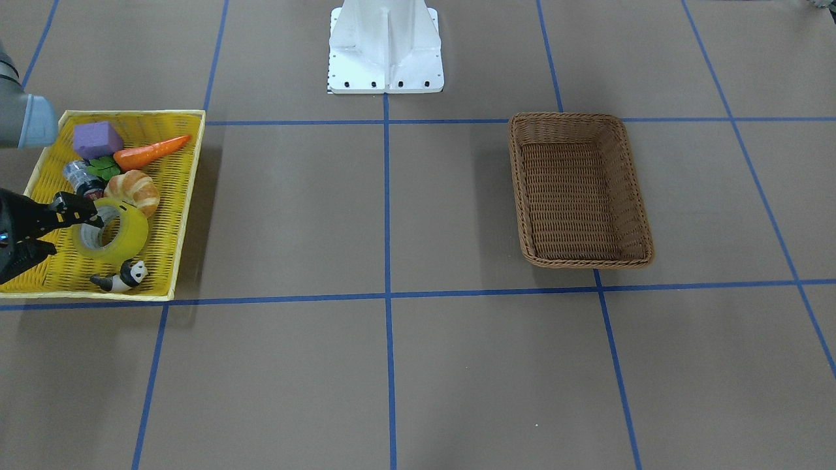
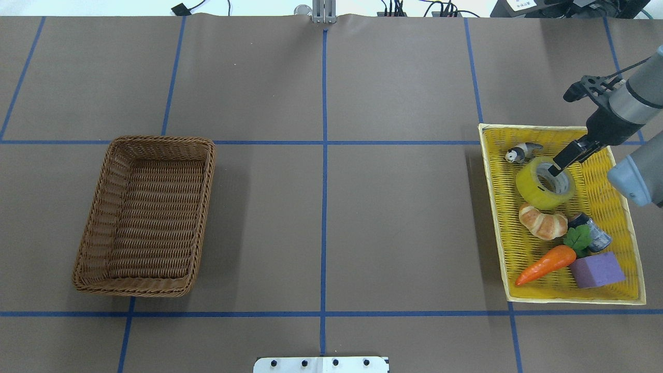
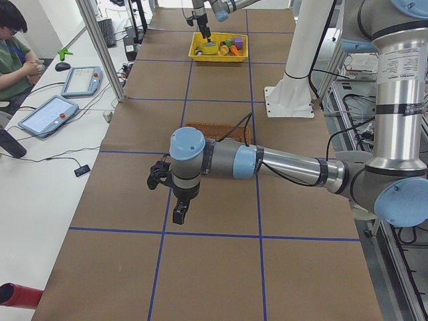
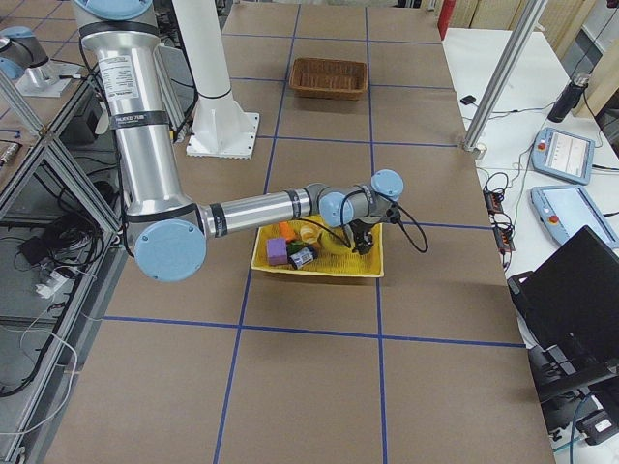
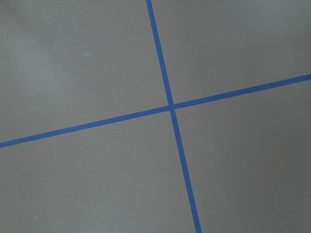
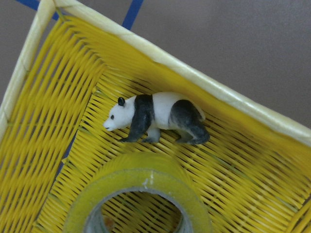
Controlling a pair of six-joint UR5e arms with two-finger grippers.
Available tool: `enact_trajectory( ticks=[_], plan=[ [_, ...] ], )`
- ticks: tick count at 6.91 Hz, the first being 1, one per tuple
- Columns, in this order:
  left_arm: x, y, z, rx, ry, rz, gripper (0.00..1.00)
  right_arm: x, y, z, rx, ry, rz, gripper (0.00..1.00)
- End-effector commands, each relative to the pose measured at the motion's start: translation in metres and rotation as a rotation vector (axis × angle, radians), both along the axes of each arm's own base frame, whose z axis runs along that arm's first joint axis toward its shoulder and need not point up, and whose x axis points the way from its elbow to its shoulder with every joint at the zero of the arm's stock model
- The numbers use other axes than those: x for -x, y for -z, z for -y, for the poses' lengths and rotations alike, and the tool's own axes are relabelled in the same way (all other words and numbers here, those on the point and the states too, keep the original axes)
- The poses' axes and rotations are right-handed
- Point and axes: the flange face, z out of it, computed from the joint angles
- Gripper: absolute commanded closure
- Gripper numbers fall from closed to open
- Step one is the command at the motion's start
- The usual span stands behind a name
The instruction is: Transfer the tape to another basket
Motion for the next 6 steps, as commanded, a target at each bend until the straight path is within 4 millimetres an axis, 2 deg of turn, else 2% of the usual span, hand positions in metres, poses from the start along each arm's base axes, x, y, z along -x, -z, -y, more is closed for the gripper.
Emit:
enact_trajectory(
  ticks=[1, 2, 3, 4, 5, 6],
  plan=[
    [0.0, -0.002, -0.001, 0.002, -0.002, 0.0, 0.02, 0.008, -0.013, -0.003, 0.021, 0.016, -0.012, 0.0],
    [0.0, -0.001, -0.001, 0.002, -0.002, 0.0, 0.02, 0.016, -0.014, -0.006, 0.021, 0.03, -0.013, 0.0],
    [0.0, -0.001, -0.001, 0.002, -0.002, 0.0, 0.02, 0.02, -0.023, -0.007, 0.034, 0.038, -0.024, 0.01],
    [0.0, -0.001, -0.001, 0.0, -0.002, 0.0, 0.02, 0.021, -0.023, -0.008, 0.041, 0.035, -0.025, 0.15],
    [0.0, 0.0, 0.0, -0.002, -0.003, 0.0, 0.02, 0.021, -0.022, -0.008, 0.035, 0.038, -0.021, 0.8],
    [0.0, 0.0, 0.0, -0.002, -0.003, -0.001, 0.02, 0.021, -0.02, -0.007, 0.034, 0.037, -0.02, 1.0]
  ],
)
